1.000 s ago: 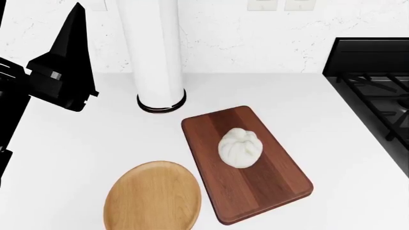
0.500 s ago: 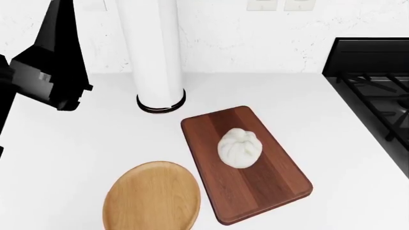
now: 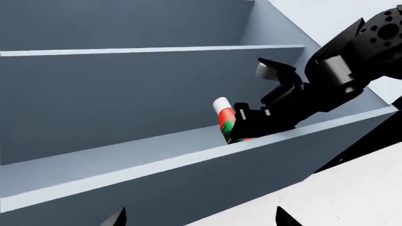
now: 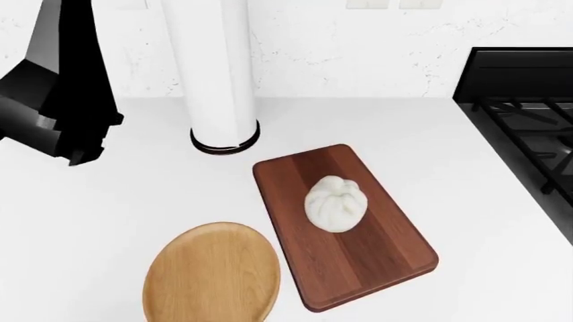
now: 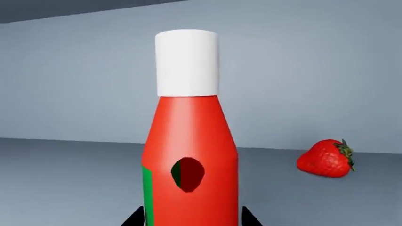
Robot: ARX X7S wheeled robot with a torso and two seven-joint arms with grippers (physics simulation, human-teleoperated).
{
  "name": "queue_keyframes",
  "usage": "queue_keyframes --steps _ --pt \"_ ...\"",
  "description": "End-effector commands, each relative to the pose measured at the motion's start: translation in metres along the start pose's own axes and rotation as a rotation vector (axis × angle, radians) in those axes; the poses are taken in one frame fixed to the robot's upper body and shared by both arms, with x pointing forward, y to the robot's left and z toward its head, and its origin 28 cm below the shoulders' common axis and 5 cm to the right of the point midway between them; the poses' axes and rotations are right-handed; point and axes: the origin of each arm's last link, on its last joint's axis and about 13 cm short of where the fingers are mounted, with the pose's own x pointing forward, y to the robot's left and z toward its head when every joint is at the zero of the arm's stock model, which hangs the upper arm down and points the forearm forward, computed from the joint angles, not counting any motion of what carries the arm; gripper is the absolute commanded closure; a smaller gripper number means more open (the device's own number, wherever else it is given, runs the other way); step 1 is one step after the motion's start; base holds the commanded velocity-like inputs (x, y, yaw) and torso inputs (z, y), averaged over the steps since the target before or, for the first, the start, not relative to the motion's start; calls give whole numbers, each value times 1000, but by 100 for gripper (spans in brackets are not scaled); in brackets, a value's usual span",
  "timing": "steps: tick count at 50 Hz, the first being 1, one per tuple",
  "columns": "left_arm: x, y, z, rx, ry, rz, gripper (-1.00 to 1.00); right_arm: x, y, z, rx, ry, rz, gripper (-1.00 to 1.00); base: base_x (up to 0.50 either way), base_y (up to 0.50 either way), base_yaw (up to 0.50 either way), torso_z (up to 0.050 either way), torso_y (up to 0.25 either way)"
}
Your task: Pick the dumpling from the plate and place it on the cutting board. Then pick the condiment bottle from the cabinet and place it next to the cutting board.
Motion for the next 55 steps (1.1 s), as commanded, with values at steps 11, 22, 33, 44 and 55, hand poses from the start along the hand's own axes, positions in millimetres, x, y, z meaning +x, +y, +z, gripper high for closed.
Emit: queue_keyframes --steps 11,22,33,44,55 --pt "-78 -62 -49 -312 426 -10 -100 25 -27 -50 4 201 -87 100 8 3 0 0 -34" --pt "-75 -65 -51 -272 415 47 -100 23 -23 -32 -85 86 -64 100 9 5 0 0 -36" --pt "-78 -64 -48 -308 344 -3 -100 19 -23 -17 -84 6 -74 100 2 1 -1 -6 43" --pt "-79 -64 -48 -306 342 0 -100 11 -23 3 -76 -74 -41 100 -5 0 1 -10 110" --pt "-80 -65 -48 -288 332 -4 -100 3 -20 26 -129 -258 -20 100 -4 0 0 0 0"
